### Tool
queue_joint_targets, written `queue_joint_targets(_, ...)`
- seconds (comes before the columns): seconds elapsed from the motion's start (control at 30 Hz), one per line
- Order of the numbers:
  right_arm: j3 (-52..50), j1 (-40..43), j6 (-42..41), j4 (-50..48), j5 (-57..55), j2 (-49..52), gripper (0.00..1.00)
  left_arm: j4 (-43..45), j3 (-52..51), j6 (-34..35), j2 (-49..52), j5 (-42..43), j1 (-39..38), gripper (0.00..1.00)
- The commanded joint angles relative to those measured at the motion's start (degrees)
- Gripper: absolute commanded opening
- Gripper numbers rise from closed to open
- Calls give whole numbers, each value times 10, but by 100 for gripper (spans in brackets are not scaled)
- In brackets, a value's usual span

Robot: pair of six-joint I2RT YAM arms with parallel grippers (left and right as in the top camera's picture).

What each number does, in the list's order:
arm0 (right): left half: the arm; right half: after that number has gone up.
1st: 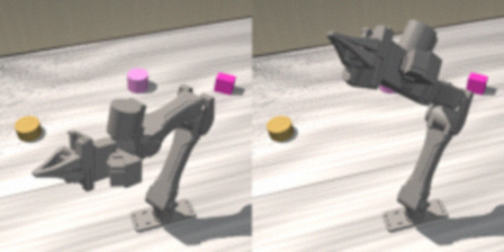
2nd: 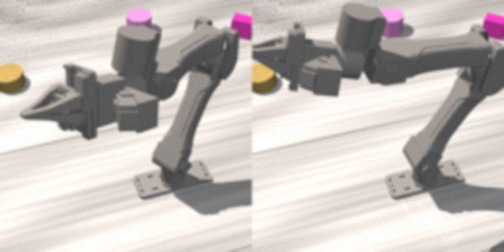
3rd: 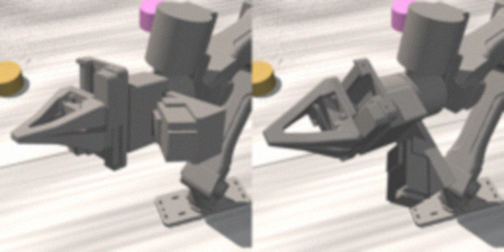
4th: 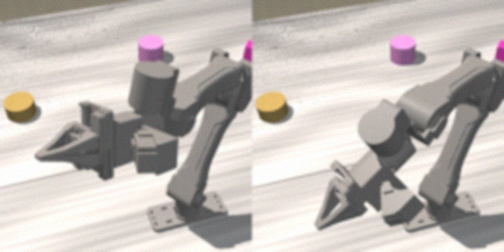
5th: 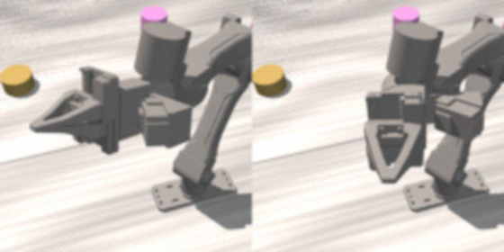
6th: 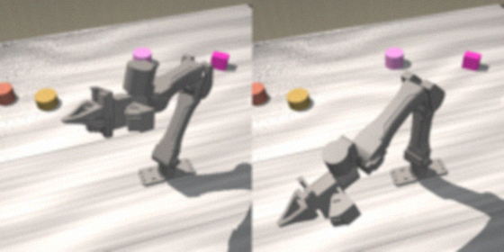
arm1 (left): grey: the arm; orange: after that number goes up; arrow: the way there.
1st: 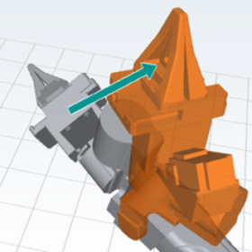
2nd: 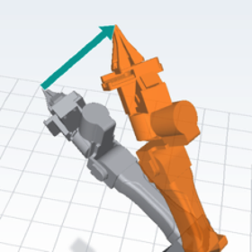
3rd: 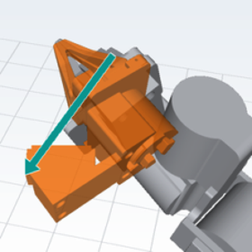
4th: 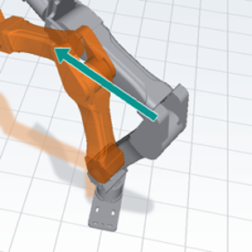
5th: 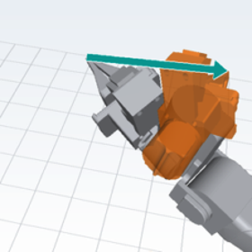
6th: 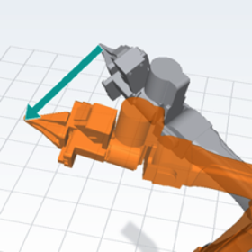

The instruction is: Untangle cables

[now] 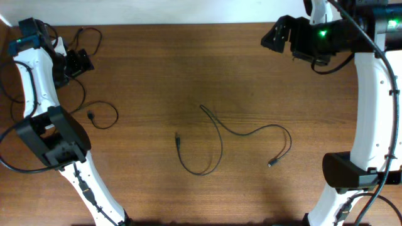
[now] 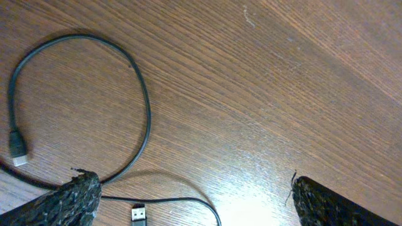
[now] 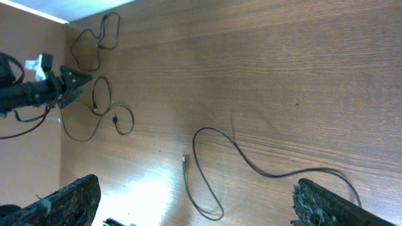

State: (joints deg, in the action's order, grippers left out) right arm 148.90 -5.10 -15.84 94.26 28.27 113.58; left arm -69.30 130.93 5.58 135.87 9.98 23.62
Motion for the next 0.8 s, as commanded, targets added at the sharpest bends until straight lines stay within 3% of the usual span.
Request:
queue_joint_targets(0.0, -3, -15, 9, -2, -7, 4, 98, -9, 3, -1, -5, -35, 2, 99)
queue_joint_targets(0.13, -3, -20, 9, -2, -7, 4, 98, -52, 3, -2, -5, -27, 1, 99)
queue_joint_targets(0.23, -3, -20, 8, -2, -7, 4, 98, -107, 0, -31, -5, 28, -7, 99)
queue_joint_targets(0.37, -3, -20, 9, -2, -7, 4, 98, -137, -49, -29, -5, 22, -36, 99)
queue_joint_targets(0.6, -3, -20, 9, -2, -7, 4, 98, -16, -197, 42, -5, -23, -54, 100)
queue_joint_targets(0.77, -3, -20, 8, -2, -7, 4, 98, 58, -265, 42, -5, -30, -55, 90)
